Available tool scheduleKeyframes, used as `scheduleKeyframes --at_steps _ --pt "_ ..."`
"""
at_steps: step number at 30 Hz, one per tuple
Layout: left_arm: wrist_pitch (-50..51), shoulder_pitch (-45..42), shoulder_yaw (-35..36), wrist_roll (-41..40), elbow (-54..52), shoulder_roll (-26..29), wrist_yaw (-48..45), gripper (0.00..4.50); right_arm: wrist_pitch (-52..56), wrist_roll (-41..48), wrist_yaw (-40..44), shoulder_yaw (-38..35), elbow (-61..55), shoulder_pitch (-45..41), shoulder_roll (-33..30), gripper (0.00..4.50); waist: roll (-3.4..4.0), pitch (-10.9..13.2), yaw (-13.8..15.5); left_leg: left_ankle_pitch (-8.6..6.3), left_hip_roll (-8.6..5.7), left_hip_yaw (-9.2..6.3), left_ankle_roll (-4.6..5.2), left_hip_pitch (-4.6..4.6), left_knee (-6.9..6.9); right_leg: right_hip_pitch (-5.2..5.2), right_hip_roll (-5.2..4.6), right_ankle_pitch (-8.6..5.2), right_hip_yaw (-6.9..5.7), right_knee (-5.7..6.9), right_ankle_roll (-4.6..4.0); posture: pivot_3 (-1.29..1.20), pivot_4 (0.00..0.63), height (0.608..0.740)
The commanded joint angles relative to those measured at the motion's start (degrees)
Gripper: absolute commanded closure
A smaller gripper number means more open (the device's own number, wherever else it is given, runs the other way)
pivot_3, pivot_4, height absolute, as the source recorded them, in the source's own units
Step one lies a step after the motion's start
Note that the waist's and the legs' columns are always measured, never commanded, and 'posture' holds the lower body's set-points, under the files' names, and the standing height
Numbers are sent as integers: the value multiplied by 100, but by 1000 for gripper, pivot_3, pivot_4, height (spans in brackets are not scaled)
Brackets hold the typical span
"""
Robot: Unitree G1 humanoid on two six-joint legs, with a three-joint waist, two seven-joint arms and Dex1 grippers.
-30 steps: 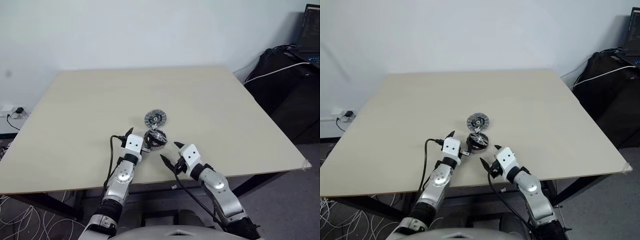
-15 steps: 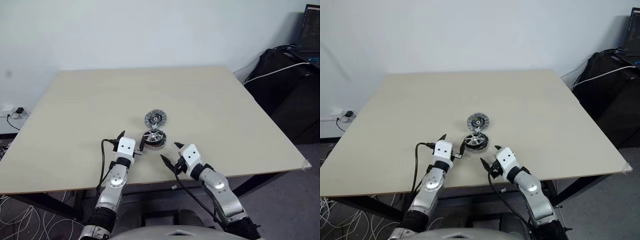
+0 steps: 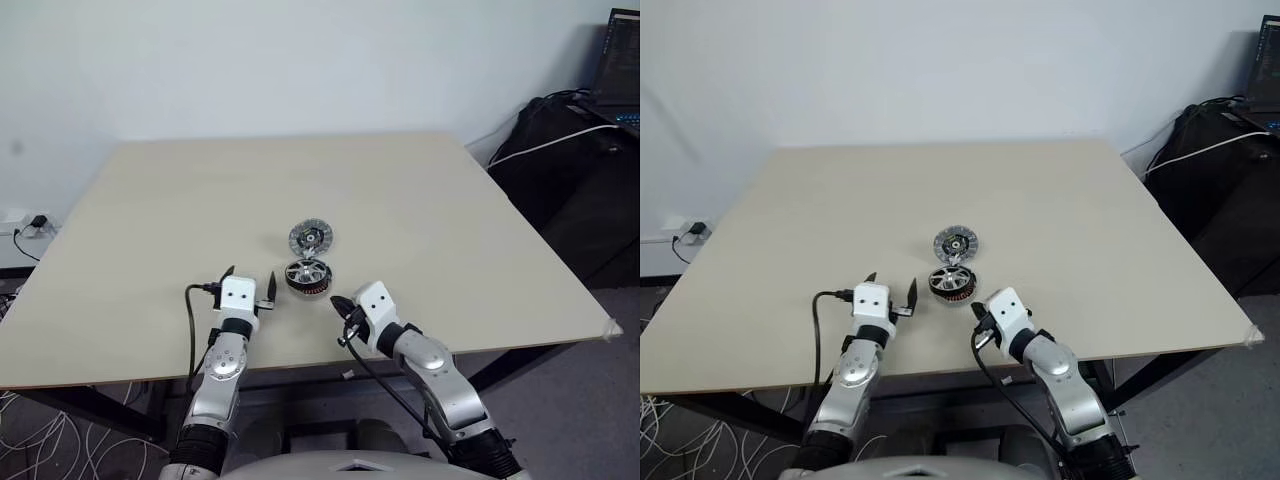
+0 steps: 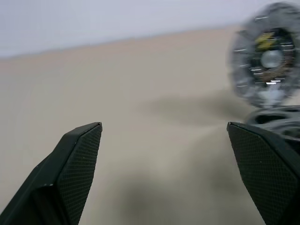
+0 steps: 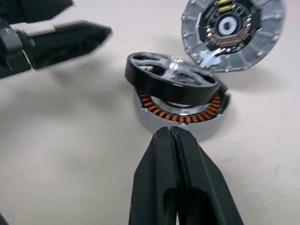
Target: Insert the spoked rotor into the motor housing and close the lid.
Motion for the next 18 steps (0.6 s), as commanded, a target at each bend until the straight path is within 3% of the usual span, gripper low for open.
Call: scheduleKeyframes --at_steps 1,8,18 --pt "174 197 168 -458 -590 -25 -226 0 553 -56 47 241 -373 -297 48 4470 0 0 -6 0 0 0 0 0 0 0 0 -1 0 0 -2 0 0 740" --pt "470 887 68 -770 -1105 341 -996 0 1065 -88 178 711 -175 -917 330 4470 -1 -2 -28 -5 0 0 -9 0 0 1 0 -4 -3 0 -6 0 0 740" --pt "770 1064 -14 -878 -1220 298 -1206 0 1031 -177 157 957 458 -1399 629 4470 -8 -8 -34 -13 -2 -1 -22 1 -1 1 -1 -3 -4 -1 -7 0 0 740"
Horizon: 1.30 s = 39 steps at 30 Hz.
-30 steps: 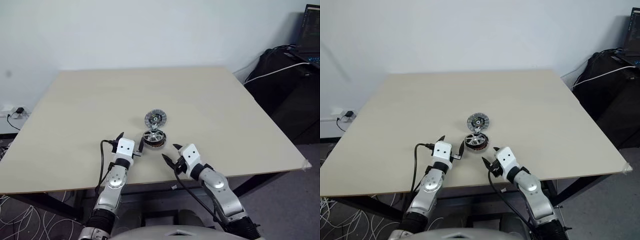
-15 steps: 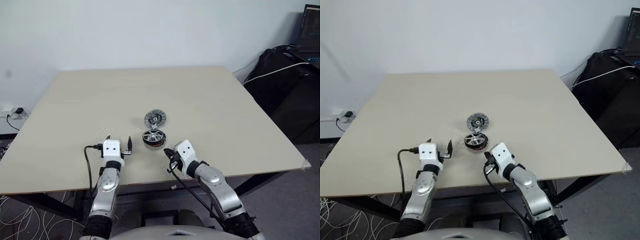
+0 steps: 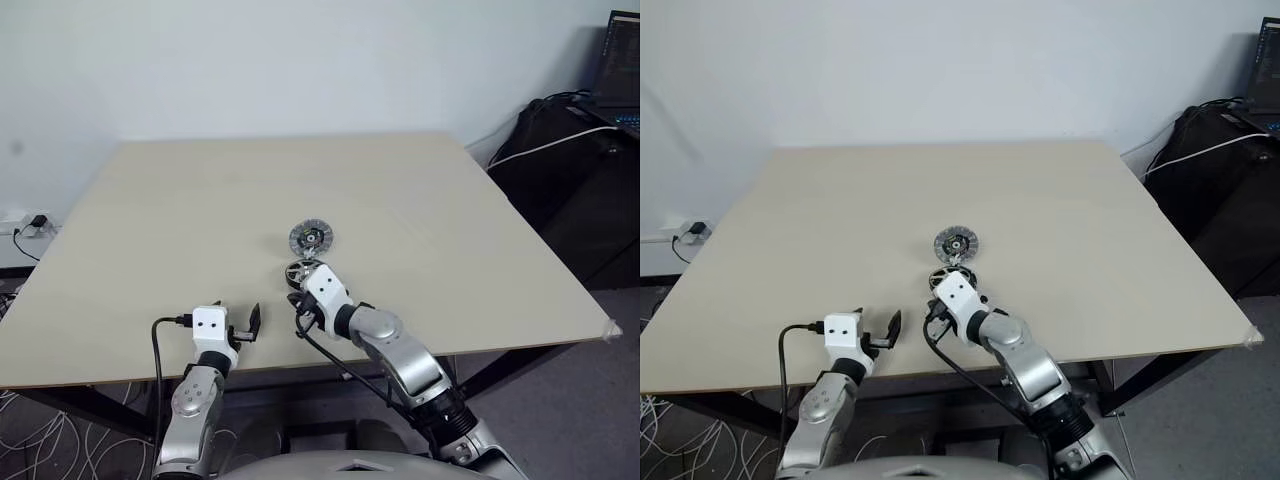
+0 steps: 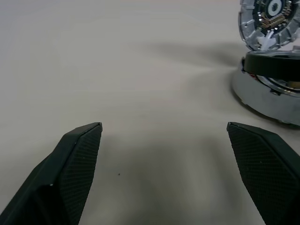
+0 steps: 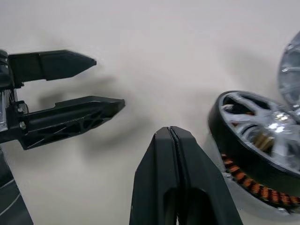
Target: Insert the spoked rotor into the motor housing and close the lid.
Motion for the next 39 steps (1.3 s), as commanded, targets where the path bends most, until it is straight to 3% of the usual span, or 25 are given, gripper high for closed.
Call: scheduleKeyframes --at_steps 1,16,27,39 --pt "-15 -76 -81 -16 -288 -49 -37 0 -135 -26 -4 -17 39 -146 58 4470 0 0 -1 0 0 0 0 0 0 0 0 0 0 0 0 0 0 740" --pt "23 -189 -189 -26 -145 -92 -133 0 -420 -75 -370 -369 488 -156 89 4470 2 0 -11 0 0 0 -1 0 -2 -2 1 -1 0 0 -1 0 0 740" --pt "148 -166 -282 14 -110 -113 -199 0 -521 245 360 -241 331 -96 32 4470 2 0 -53 0 1 0 0 0 -2 -1 1 -1 0 0 -1 0 0 740" --pt "230 -148 -347 9 -141 -96 -211 0 -804 68 -378 -612 788 -280 284 4470 3 0 -113 0 1 -2 -1 0 -4 -2 0 -1 0 0 -1 0 0 740"
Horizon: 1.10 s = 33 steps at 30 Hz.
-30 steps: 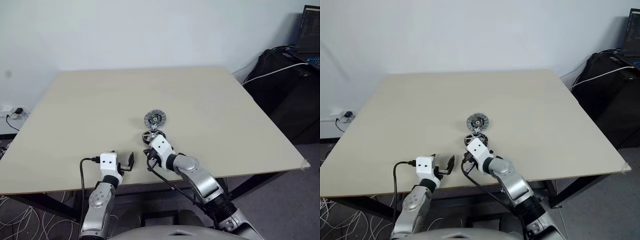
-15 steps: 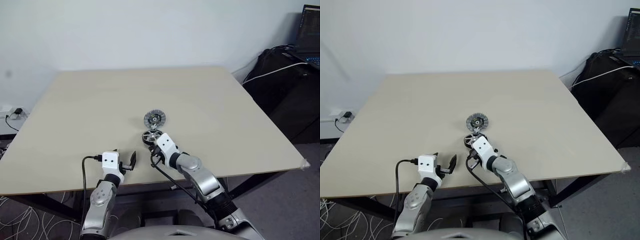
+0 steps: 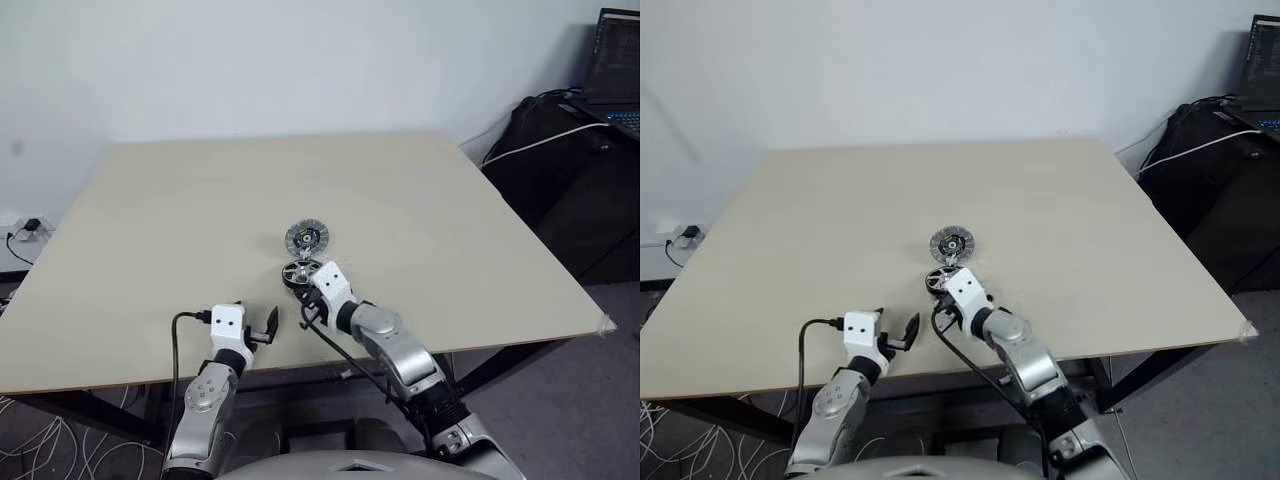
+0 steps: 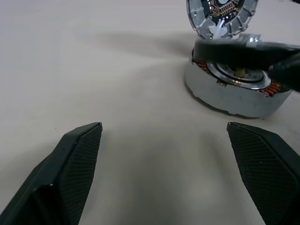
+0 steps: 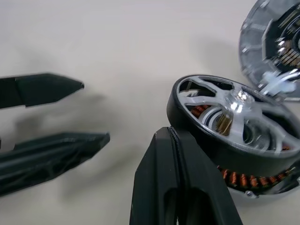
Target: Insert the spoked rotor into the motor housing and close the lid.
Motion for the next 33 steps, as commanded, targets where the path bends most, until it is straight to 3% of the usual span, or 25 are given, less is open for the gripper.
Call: scheduleKeyframes --at_steps 1,10,19,24,33 --pt "-25 -46 -28 23 -146 6 -21 0 -160 -48 -141 -133 -46 -124 58 4470 0 0 -4 0 0 0 0 0 0 0 0 0 0 0 0 0 0 740" --pt "-12 -70 -62 36 -106 10 -23 0 -32 -37 129 79 -305 17 -66 4470 1 0 -23 0 -1 0 0 0 0 1 -1 0 0 0 0 0 0 740" --pt "-1 -61 -61 25 -95 -5 -16 0 356 450 1062 137 -1240 451 -641 4470 1 1 -20 0 -1 -1 0 -2 -2 -1 -3 -3 -1 -2 -3 0 0 740" --pt "28 -84 -63 10 -75 -7 -34 0 223 410 544 -175 -1124 354 -392 4470 1 1 -21 -1 3 -2 -2 -1 -2 -2 -1 -3 -2 0 -2 0 0 740" --pt "87 -128 -69 12 -33 -9 -91 0 609 833 1258 228 -991 167 -162 4470 1 1 -22 0 2 -3 2 -4 -6 -5 -1 -4 -3 -3 -5 0 0 740"
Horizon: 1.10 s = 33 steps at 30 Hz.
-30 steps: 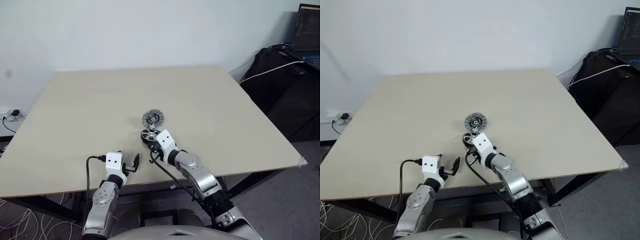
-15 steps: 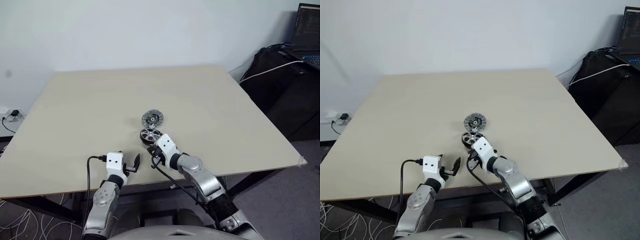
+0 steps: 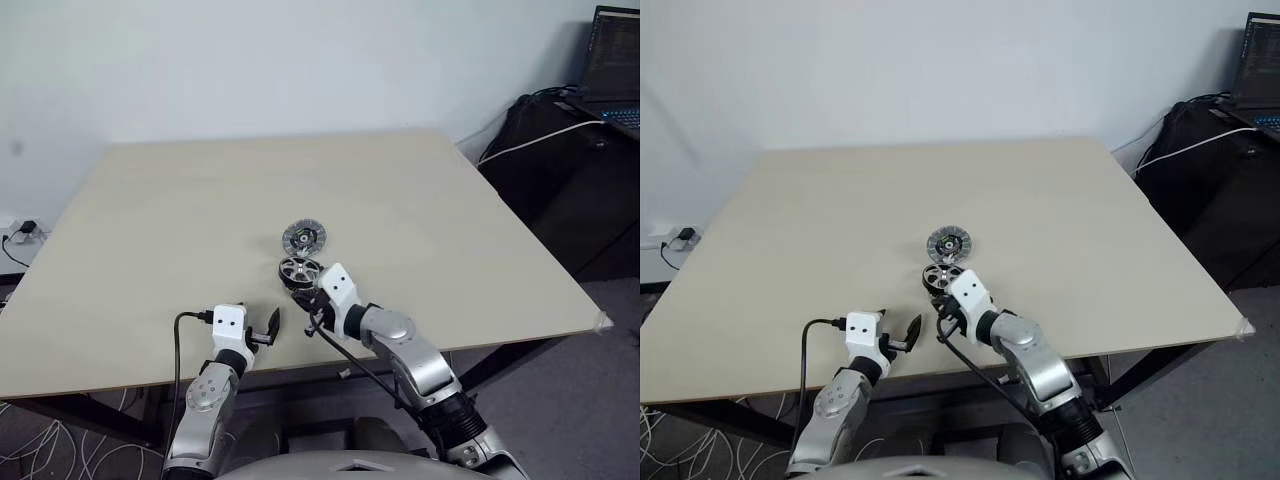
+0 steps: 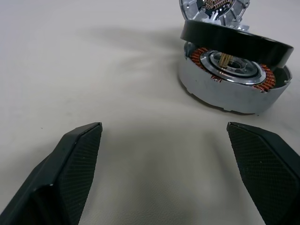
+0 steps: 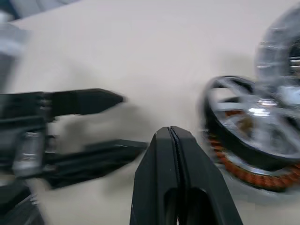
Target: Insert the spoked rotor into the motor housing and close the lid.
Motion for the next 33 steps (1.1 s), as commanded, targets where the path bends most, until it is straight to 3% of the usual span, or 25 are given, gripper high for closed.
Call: scheduleKeyframes --at_steps 1,14,33 --pt "-33 -105 -28 12 -45 -9 -27 0 131 330 334 81 -24 -197 136 4470 0 0 -1 0 0 0 0 0 0 0 0 0 0 0 0 0 0 740" --pt "-56 -89 -19 23 -39 -19 -9 0 -360 -309 -977 2 783 -734 929 4470 2 0 -5 -2 -2 -1 -5 -9 -3 -14 -1 7 0 2 6 0 0 740" --pt "-80 -104 -36 43 -96 -24 5 0 -400 -707 -1553 -183 1135 -819 848 4470 3 0 -10 -1 -2 -1 -4 -10 -4 -14 0 2 0 2 -2 0 0 740"
